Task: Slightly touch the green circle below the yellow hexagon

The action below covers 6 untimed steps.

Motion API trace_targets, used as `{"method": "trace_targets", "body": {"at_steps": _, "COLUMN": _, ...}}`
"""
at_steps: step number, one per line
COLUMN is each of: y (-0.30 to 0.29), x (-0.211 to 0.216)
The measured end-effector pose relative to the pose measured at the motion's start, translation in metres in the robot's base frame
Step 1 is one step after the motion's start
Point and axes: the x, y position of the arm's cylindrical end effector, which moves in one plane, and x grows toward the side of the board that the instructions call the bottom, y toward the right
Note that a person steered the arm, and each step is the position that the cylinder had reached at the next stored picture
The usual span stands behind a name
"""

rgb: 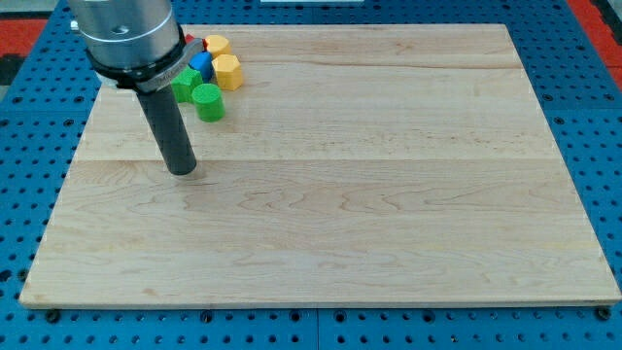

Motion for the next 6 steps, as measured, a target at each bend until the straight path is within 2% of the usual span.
{"method": "trace_targets", "body": {"at_steps": 2, "y": -0.015, "x": -0.040}}
{"method": "trace_targets", "body": {"at_steps": 4, "y": -0.001, "x": -0.041}}
{"method": "trace_targets", "body": {"at_steps": 6, "y": 0.003, "x": -0.069}}
